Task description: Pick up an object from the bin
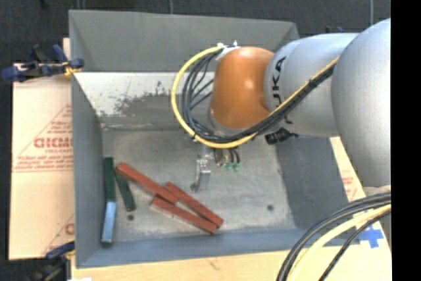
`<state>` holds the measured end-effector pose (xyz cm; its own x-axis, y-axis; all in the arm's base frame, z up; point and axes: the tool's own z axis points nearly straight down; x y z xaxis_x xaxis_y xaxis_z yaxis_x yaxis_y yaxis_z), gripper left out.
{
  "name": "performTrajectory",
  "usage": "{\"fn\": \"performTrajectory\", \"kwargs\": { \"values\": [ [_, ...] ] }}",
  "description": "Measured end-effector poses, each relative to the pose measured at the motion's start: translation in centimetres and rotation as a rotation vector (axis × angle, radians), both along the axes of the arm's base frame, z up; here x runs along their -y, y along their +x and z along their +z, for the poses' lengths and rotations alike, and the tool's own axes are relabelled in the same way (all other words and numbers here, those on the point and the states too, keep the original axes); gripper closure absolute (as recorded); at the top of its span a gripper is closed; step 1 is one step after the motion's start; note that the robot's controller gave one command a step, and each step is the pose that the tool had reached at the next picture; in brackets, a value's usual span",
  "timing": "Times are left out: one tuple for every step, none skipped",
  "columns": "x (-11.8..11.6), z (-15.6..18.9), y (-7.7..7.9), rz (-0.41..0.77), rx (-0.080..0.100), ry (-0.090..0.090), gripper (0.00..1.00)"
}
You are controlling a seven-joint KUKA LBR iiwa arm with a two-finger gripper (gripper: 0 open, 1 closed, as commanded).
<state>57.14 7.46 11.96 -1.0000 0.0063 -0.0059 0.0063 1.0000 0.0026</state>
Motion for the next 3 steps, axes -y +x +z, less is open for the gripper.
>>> {"fn": "performTrajectory", "kwargs": {
  "values": [
    [-3.3,-1.7,-3.3,-0.062,-0.007,-0.004,0.0],
    [-2.6,-4.7,-5.9,-0.129,-0.009,-0.001,1.0],
    [-2.6,-4.7,-5.9,-0.13,-0.009,-0.001,1.0]
  ]
}}
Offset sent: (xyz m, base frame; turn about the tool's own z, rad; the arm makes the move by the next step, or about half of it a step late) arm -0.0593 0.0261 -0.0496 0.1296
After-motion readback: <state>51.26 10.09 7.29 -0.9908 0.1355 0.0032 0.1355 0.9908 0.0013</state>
